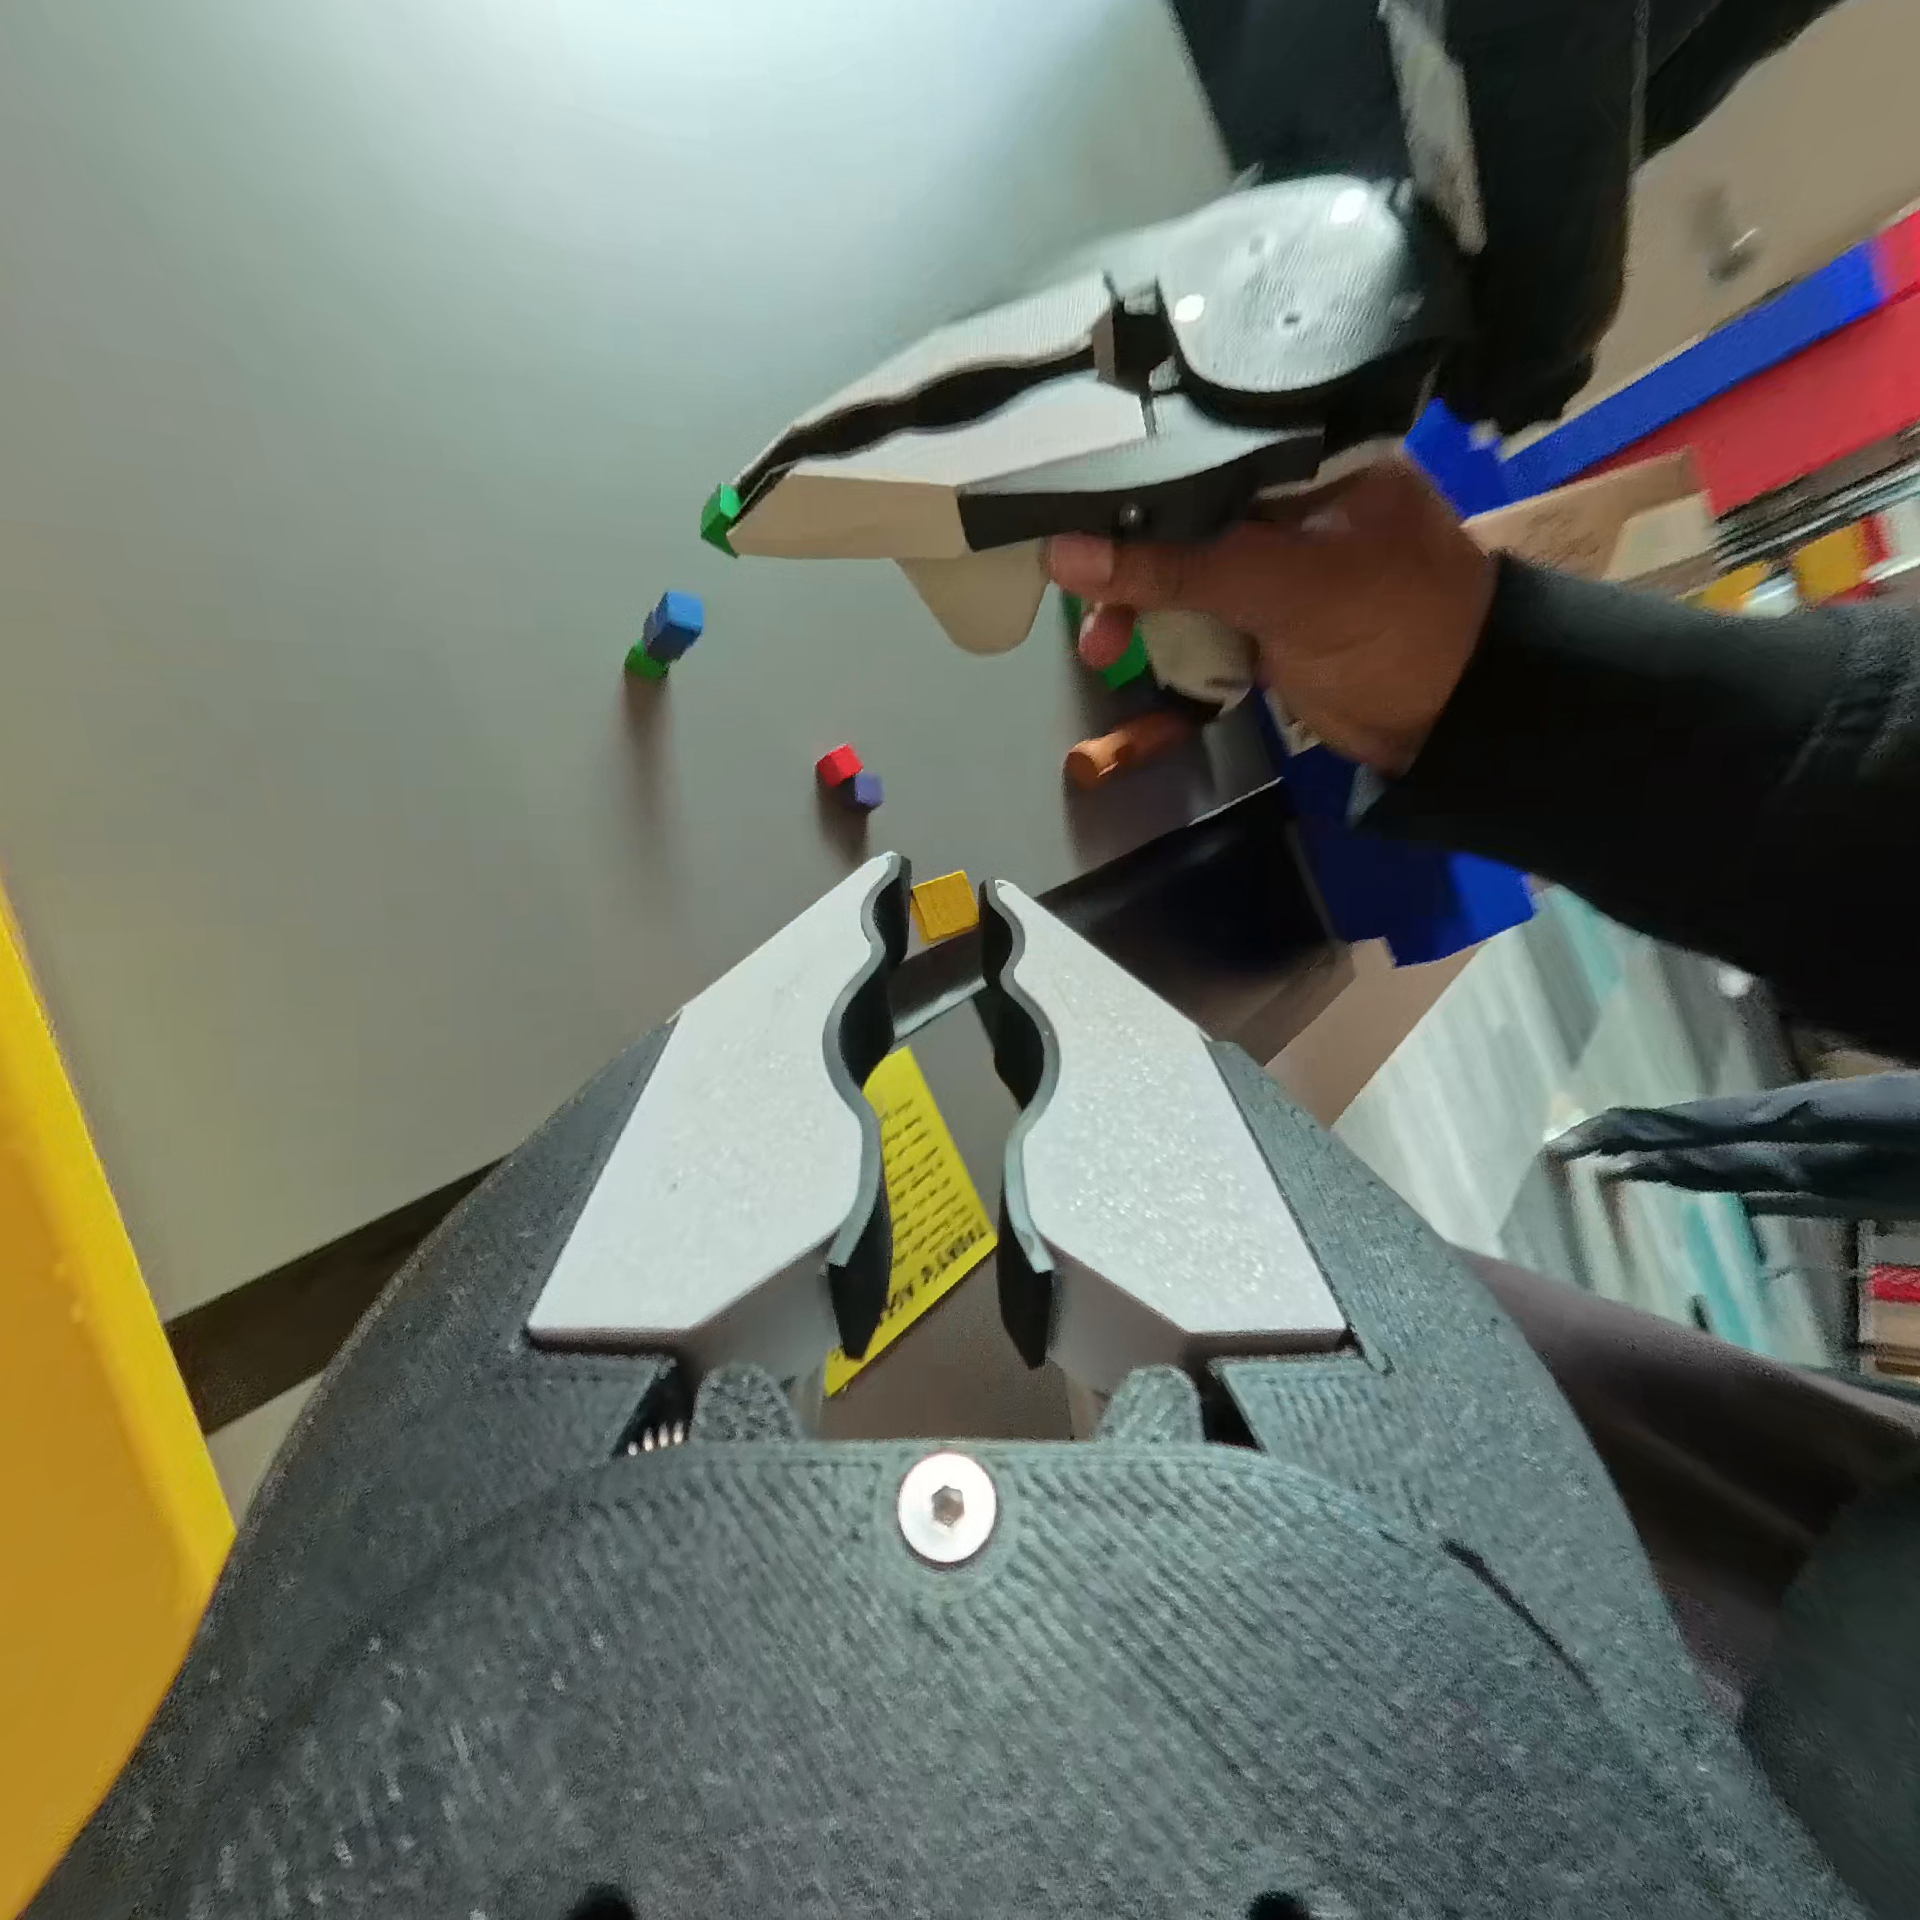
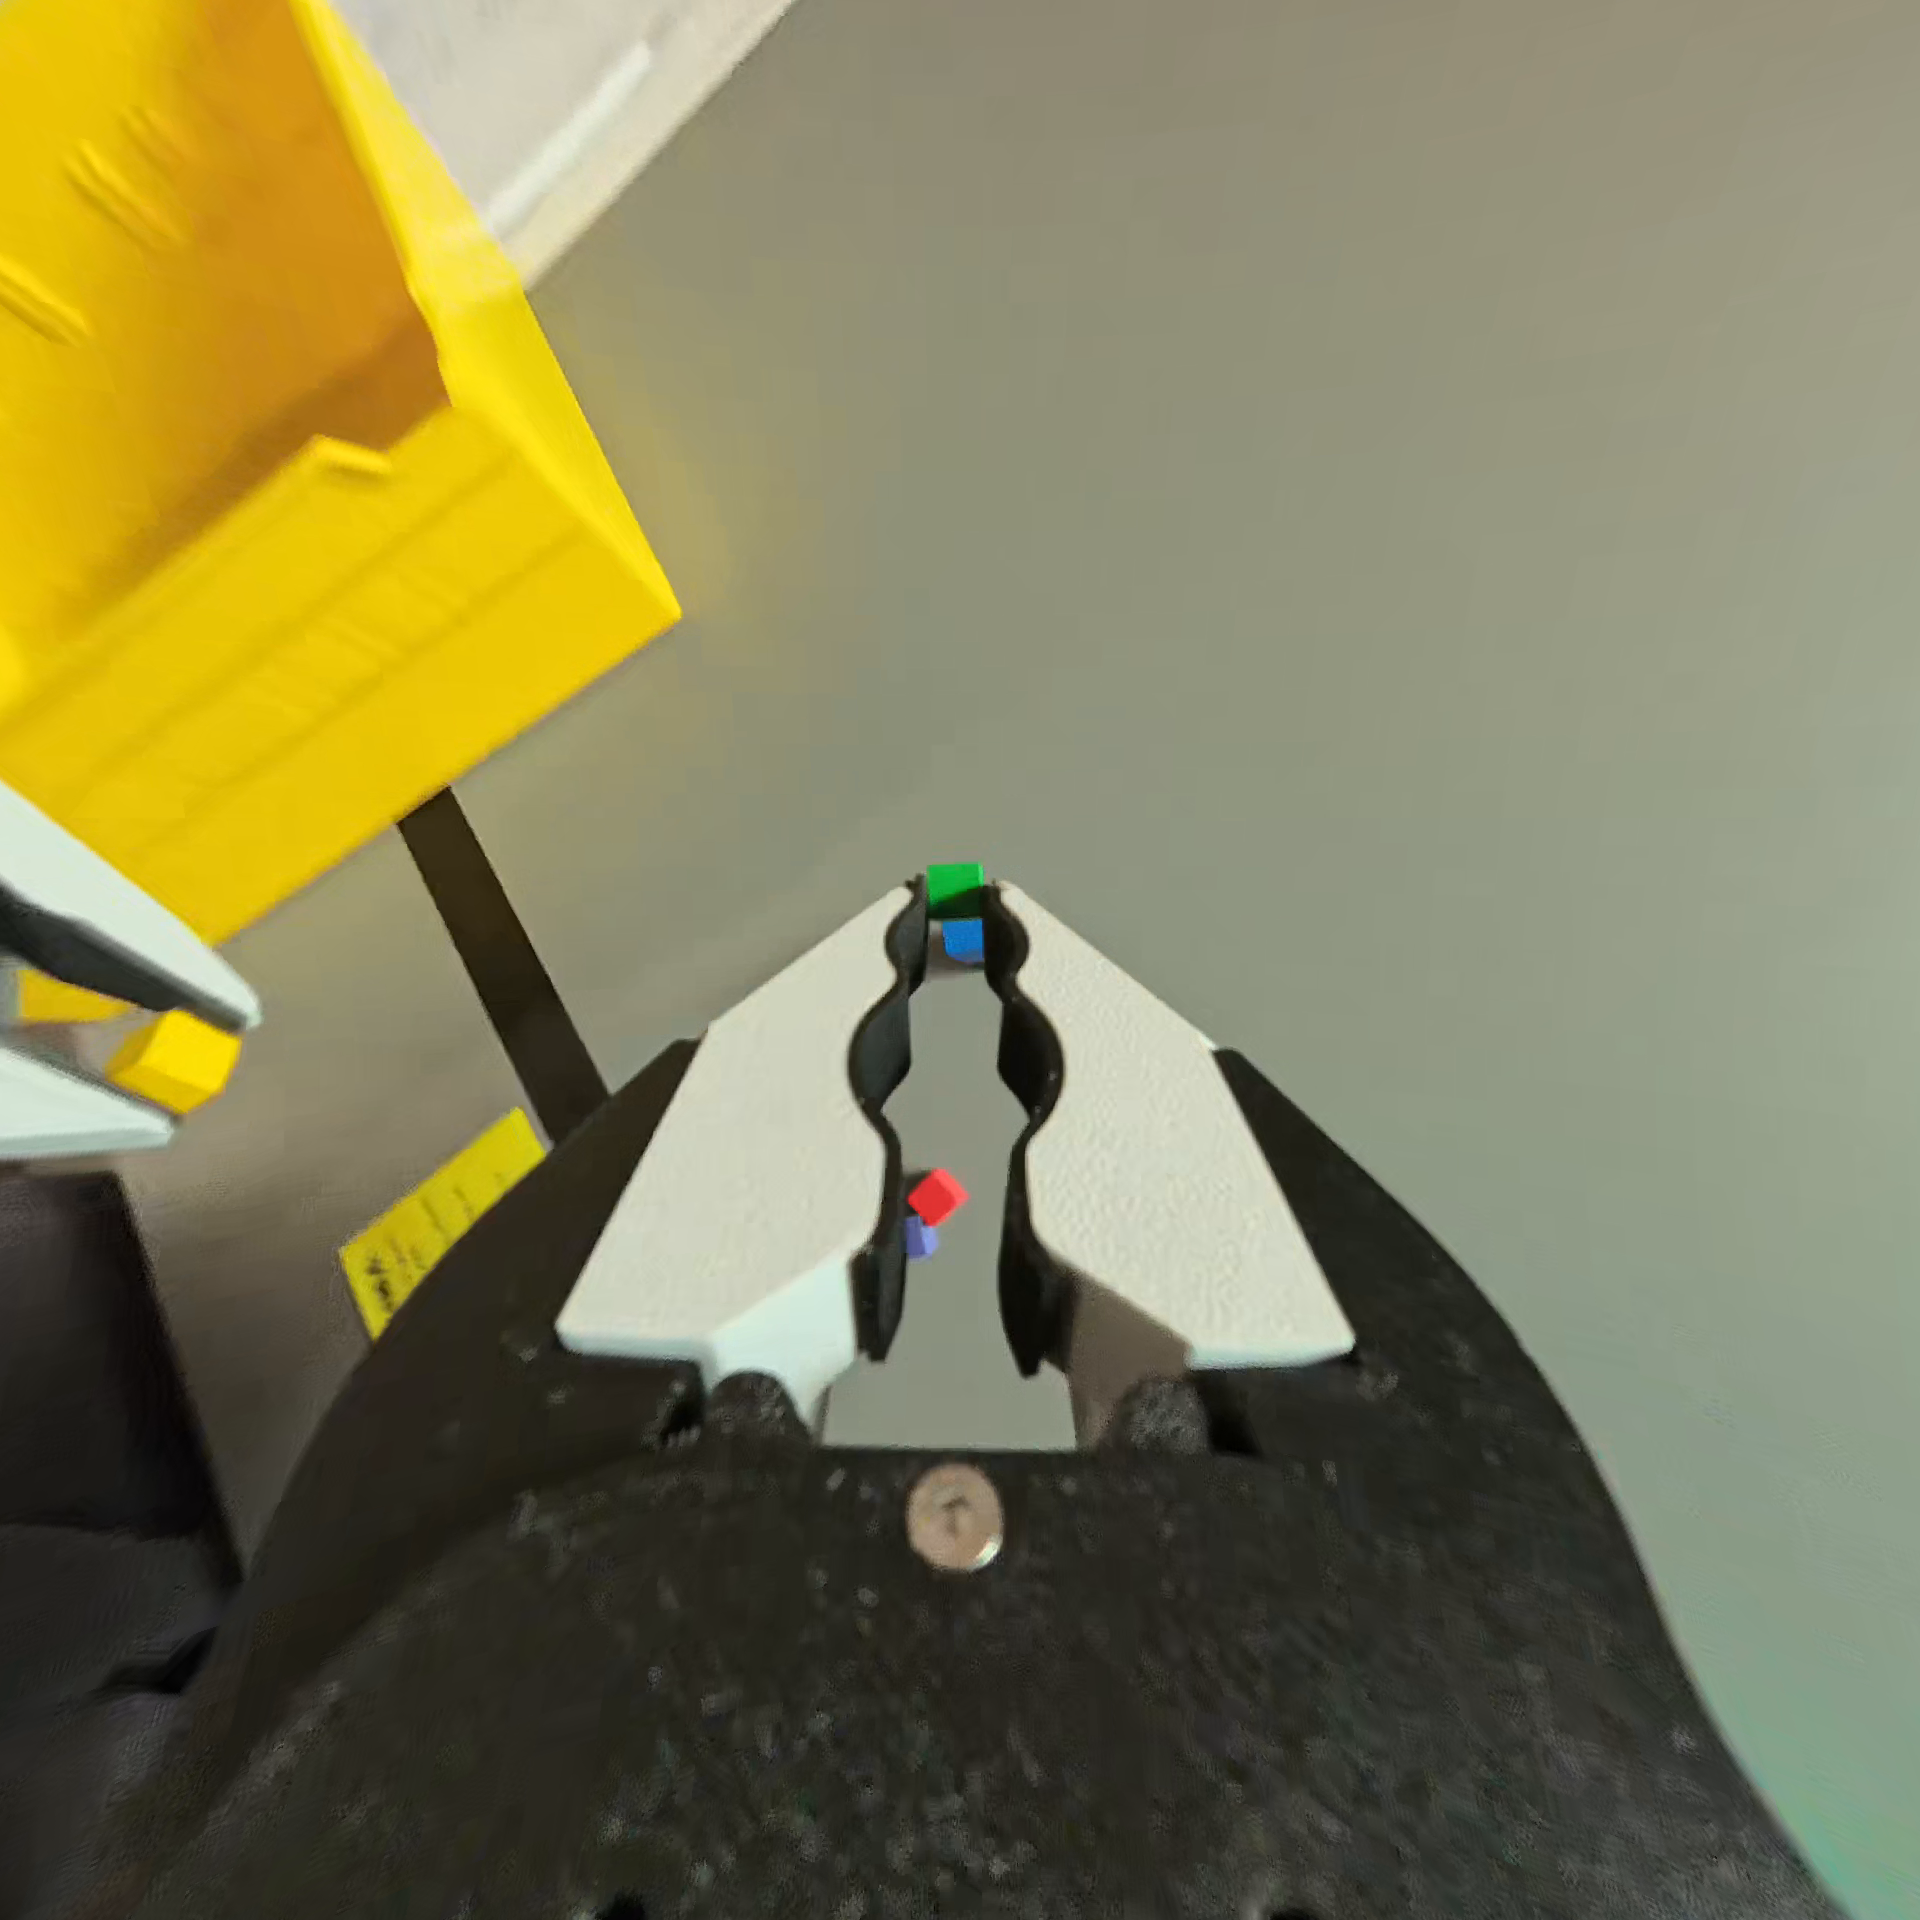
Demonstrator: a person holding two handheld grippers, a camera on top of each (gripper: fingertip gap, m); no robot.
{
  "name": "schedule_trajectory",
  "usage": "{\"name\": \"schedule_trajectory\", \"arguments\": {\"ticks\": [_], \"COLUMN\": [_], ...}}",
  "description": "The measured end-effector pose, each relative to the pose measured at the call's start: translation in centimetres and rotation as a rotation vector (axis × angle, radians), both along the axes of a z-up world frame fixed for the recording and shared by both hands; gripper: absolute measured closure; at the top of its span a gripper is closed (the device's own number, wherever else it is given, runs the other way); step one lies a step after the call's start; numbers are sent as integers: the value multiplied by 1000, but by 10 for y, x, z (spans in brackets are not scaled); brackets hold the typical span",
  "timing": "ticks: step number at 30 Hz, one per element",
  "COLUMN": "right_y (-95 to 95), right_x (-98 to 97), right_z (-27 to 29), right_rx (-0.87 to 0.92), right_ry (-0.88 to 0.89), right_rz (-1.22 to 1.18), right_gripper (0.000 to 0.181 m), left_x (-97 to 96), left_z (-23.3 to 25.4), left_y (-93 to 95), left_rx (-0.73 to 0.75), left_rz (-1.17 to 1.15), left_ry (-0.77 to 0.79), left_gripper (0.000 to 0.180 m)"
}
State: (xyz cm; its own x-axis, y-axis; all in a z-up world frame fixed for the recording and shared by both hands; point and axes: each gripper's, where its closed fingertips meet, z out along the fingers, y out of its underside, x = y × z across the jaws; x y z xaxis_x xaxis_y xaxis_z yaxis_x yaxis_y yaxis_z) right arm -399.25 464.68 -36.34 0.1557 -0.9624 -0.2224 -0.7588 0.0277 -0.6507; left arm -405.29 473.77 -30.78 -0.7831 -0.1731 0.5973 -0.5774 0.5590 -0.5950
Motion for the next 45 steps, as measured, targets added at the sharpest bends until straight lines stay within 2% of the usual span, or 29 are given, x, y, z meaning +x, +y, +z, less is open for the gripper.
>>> {"name": "schedule_trajectory", "arguments": {"ticks": [2,5,9,24,27,36,45], "right_y": [-6,-8,2,8,8,2,9], "right_x": [-3,-13,-15,0,-3,-39,-93], "right_z": [7,-4,-20,-28,-26,-6,-25], "right_rx": [44,-82,-203,-206,-204,-159,-130], "right_ry": [-15,42,78,79,78,38,70], "right_rz": [-38,33,137,146,149,44,-46], "right_gripper": [173,172,172,172,164,161,162], "left_x": [16,38,38,26,29,38,49], "left_z": [6,5,0,-7,-6,-19,-47], "left_y": [-2,3,8,7,4,-37,-82], "left_rx": [-43,-16,19,36,39,72,143], "left_rz": [47,94,34,-2,-16,-143,-255], "left_ry": [5,-73,-167,-150,-166,-257,-397], "left_gripper": [170,170,170,170,170,170,170]}}
